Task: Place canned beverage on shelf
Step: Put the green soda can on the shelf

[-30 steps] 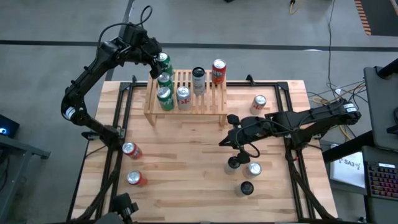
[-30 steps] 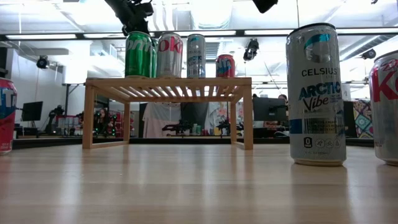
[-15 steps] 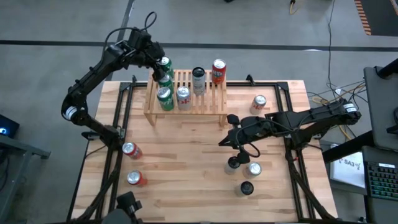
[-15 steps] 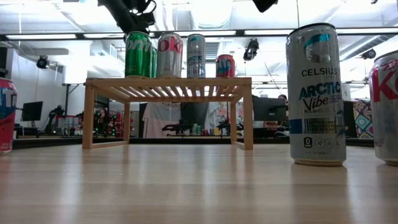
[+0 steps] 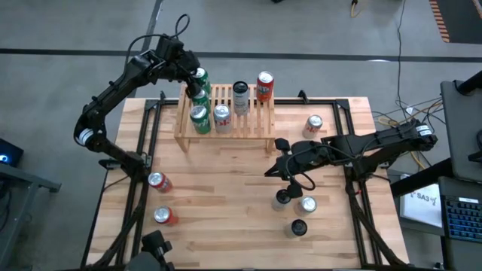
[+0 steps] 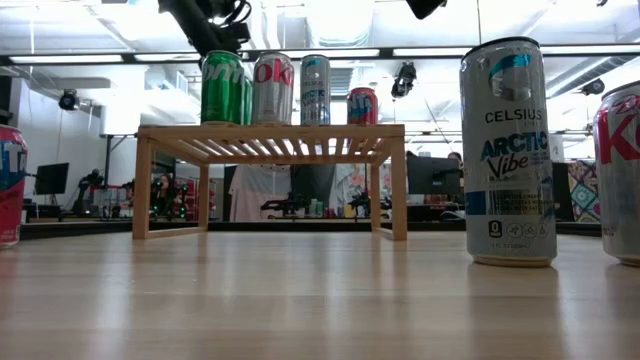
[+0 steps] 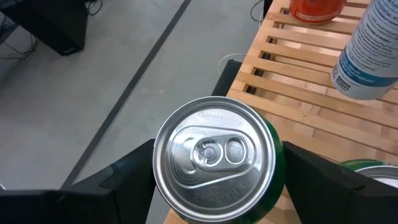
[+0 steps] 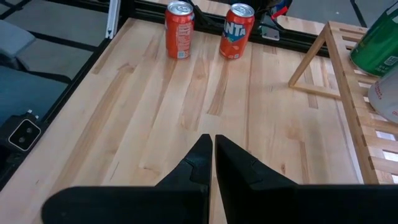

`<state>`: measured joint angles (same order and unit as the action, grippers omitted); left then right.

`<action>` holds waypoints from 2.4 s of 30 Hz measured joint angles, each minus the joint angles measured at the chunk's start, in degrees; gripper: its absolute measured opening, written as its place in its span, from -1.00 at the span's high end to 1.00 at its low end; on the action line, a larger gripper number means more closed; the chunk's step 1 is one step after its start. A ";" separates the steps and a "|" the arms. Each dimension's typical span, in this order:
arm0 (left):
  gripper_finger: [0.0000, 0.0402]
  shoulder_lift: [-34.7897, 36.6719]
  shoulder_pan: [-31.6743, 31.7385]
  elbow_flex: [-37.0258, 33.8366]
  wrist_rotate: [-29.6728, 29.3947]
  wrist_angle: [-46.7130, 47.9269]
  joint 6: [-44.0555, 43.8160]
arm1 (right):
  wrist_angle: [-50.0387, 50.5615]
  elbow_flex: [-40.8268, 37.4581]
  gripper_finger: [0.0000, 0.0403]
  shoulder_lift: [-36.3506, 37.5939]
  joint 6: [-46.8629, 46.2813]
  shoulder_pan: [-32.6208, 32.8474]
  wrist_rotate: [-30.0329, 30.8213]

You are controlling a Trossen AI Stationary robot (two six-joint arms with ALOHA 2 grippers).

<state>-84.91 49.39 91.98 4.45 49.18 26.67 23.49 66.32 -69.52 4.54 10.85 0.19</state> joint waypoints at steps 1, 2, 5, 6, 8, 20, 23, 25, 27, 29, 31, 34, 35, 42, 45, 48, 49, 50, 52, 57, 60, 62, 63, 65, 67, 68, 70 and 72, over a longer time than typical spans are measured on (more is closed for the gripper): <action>-0.40 -0.01 0.00 0.00 0.00 0.08 -0.05 | 0.00 0.00 0.95 -0.02 0.00 0.00 0.00; -0.40 -0.02 0.00 0.00 0.00 0.10 -0.11 | 0.00 -0.01 0.95 -0.01 0.00 0.00 0.00; -0.40 -0.02 0.00 0.00 0.00 0.10 -0.44 | -0.02 0.00 0.95 -0.01 0.00 0.00 0.00; -0.41 -0.02 0.00 0.00 0.00 0.12 -0.58 | -0.04 0.00 0.95 -0.01 0.00 0.00 0.00; -0.42 -0.02 0.00 0.00 0.00 0.12 -0.65 | -0.07 0.00 0.95 -0.02 0.00 0.00 0.00; -0.45 -0.02 0.00 0.02 -0.12 0.12 -0.65 | -0.09 0.00 0.95 -0.02 0.00 0.00 0.00; -0.45 -0.02 -0.05 0.02 -1.35 -0.11 -0.65 | -0.09 0.00 0.95 -0.01 0.00 0.00 0.00; -0.45 -0.04 -0.04 0.03 -1.51 -0.12 -0.64 | -0.09 -0.01 0.95 -0.01 0.00 0.00 0.00; -0.45 -0.04 -0.04 0.02 -1.51 -0.14 -0.56 | -0.09 -0.01 0.95 -0.01 0.00 0.00 0.00; -0.45 -0.04 -0.04 0.02 -1.51 -0.14 -0.50 | -0.09 0.00 0.95 -0.01 0.00 0.00 0.00; -0.45 -0.04 -0.04 -0.08 -1.49 -0.26 -0.48 | -0.09 -0.02 0.95 0.00 0.00 0.00 0.00; -0.45 -0.04 -0.04 -0.09 -1.50 -0.36 -0.48 | -0.09 -0.02 0.95 -0.02 -0.02 0.00 0.00; -0.45 -0.04 -0.04 -0.09 -1.49 -0.36 -0.59 | -0.09 0.00 0.95 -0.02 -0.02 0.00 0.00; -0.45 -0.08 -0.02 -0.13 -1.49 -0.32 -0.96 | -0.22 -0.01 0.95 -0.02 -0.02 0.00 0.00; -0.46 -0.10 0.00 -0.15 -1.95 -0.36 -1.09 | -0.23 -0.02 0.95 0.00 -0.01 0.00 -0.01; -0.46 -0.11 0.00 -0.06 -3.96 -0.51 -1.07 | -0.22 -0.02 0.95 -0.02 -0.02 0.00 0.00; -0.46 -0.13 0.02 0.12 -4.05 -0.38 -1.06 | -0.22 -0.02 0.95 0.00 -0.01 0.00 -0.01; -0.46 -0.17 0.04 0.31 -4.17 -0.12 -1.05 | -0.22 -0.02 0.95 0.00 -0.02 0.00 -0.01; -0.46 -0.19 0.04 0.82 -4.41 0.32 -0.98 | -0.22 0.00 0.95 0.00 -0.02 0.00 0.00; -0.46 -0.17 0.02 1.09 -4.08 0.16 -1.00 | -0.22 -0.01 0.95 0.00 -0.71 0.00 -0.02; -0.46 -0.17 0.02 1.09 -4.09 0.34 -1.00 | -0.24 -0.02 0.95 0.00 -0.92 0.00 -0.02; -0.46 -0.11 0.04 1.09 -4.11 0.38 -1.00 | -0.24 -0.02 0.95 0.00 -0.94 0.00 -0.02; -0.46 -0.01 0.23 1.09 -4.46 0.44 -1.02 | -0.24 -0.02 0.95 0.00 -0.96 0.02 -0.02; -0.46 0.39 0.33 1.09 -6.37 0.44 -1.03 | -0.23 -0.01 0.95 -0.01 -0.98 0.01 -0.02; -0.46 0.88 0.74 1.09 -8.08 0.57 -1.02 | -0.24 -0.02 0.95 0.00 -1.01 0.00 -0.02; -0.46 1.12 1.09 1.09 -8.29 0.82 -1.02 | -0.23 -0.01 0.95 0.00 -1.01 0.01 -0.02; -0.46 1.52 1.31 1.09 -8.65 1.19 -1.09 | -0.24 -0.02 0.95 0.00 -1.09 0.02 0.00; -0.46 1.92 1.52 1.09 -8.60 1.31 -1.18 | -0.24 -0.02 0.95 0.00 -1.09 0.02 -0.02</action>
<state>-82.99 50.91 93.08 -4.15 50.49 25.50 23.24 66.30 -69.52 3.44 10.87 0.16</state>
